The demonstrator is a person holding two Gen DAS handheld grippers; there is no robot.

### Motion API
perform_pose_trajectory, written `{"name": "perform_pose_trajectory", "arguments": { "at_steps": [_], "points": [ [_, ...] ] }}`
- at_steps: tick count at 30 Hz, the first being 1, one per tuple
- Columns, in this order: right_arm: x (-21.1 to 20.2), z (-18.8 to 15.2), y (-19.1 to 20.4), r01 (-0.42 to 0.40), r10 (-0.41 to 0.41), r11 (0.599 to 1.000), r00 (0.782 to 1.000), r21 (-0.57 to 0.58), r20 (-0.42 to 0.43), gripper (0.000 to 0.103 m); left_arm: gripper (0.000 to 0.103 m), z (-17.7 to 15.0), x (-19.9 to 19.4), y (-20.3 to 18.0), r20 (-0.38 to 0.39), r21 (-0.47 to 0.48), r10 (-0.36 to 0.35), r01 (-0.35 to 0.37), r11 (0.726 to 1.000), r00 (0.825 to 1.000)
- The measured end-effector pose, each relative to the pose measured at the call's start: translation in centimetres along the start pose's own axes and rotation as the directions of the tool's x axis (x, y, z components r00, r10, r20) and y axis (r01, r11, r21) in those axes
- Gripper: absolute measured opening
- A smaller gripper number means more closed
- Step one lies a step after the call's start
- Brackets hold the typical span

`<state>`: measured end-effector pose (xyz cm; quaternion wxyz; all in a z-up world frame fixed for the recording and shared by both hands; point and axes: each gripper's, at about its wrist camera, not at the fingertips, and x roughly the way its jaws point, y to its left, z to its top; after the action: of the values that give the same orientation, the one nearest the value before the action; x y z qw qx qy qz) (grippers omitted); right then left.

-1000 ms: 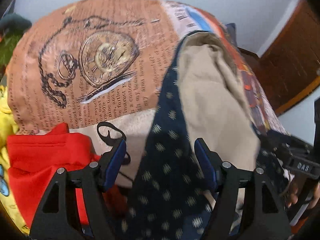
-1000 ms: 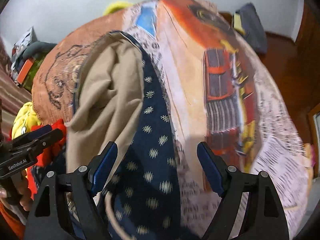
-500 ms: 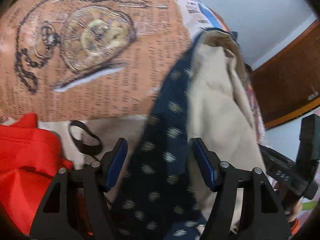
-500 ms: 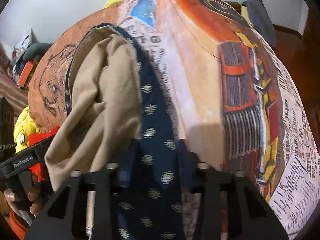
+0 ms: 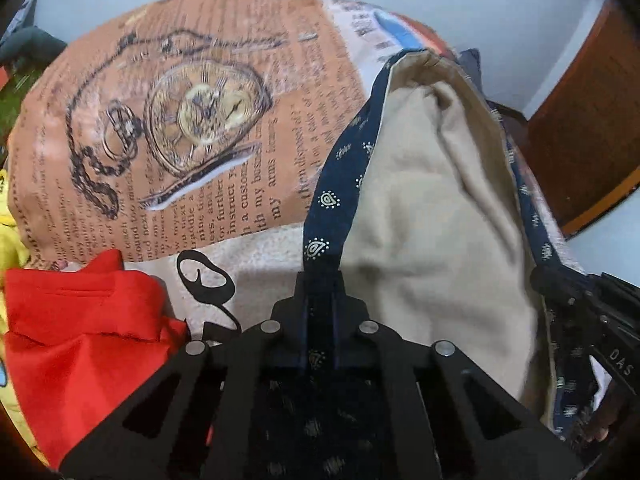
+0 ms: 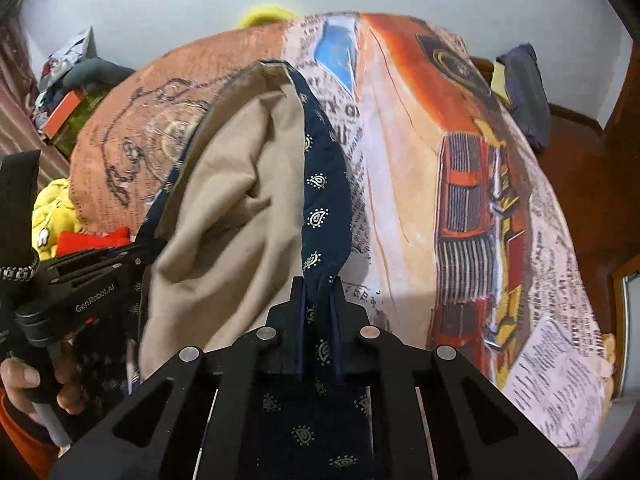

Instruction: Fold large clothes

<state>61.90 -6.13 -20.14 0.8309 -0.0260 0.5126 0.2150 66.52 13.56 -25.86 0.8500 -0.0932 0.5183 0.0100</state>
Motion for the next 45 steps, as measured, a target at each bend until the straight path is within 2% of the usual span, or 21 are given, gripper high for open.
{"name": "perform_pose_trajectory", "arguments": {
  "at_steps": [5, 10, 15, 21, 28, 34, 39, 43, 45],
  "points": [
    [-2.8, 0.2, 0.6, -0.015, 0.016, 1.000, 0.999, -0.020, 0.039, 0.009, 0.006, -0.3, -4.5, -0.2, 0.014, -0.002, -0.046, 0.046, 0.999, 0.999],
    [-5.9, -1.0, 2.1, -0.023, 0.027, 0.998, 0.997, -0.055, 0.069, 0.009, 0.006, -0.8, -8.8, -1.1, 0.024, 0.018, -0.088, 0.088, 0.996, 0.996],
    [-9.3, -3.6, 3.4, -0.044, 0.052, 0.994, 0.995, -0.097, 0.083, 0.009, 0.006, -4.0, -14.1, -2.7, 0.042, 0.091, -0.105, 0.101, 0.991, 0.994],
    [-12.1, -7.9, 4.7, -0.057, 0.070, 0.986, 0.995, -0.156, 0.078, 0.009, 0.006, -9.2, -17.8, -4.1, 0.019, 0.187, -0.115, 0.110, 0.976, 0.993],
    [-12.1, -13.5, 5.6, -0.050, 0.057, 0.977, 0.998, -0.207, 0.024, 0.009, 0.006, -15.1, -17.8, -3.9, -0.027, 0.254, -0.086, 0.090, 0.963, 0.996],
    [-10.4, -16.7, 5.1, -0.033, 0.029, 0.978, 0.999, -0.204, -0.024, 0.009, 0.006, -18.7, -15.1, -1.8, -0.085, 0.223, -0.072, 0.089, 0.971, 0.994],
    [-9.2, -18.3, 4.5, -0.009, 0.000, 0.980, 0.999, -0.200, -0.047, 0.010, 0.007, -21.3, -11.8, 0.1, -0.134, 0.216, -0.017, 0.046, 0.975, 0.991],
    [-8.9, -19.0, 4.5, 0.035, -0.042, 0.972, 0.999, -0.233, -0.023, 0.015, 0.008, -22.3, -11.3, 1.4, -0.120, 0.167, -0.066, 0.086, 0.982, 0.991],
    [-9.1, -18.8, 4.9, 0.059, -0.066, 0.965, 0.998, -0.255, -0.022, 0.022, 0.016, -22.2, -11.7, 1.6, -0.117, 0.168, -0.070, 0.089, 0.982, 0.991]
  ]
}}
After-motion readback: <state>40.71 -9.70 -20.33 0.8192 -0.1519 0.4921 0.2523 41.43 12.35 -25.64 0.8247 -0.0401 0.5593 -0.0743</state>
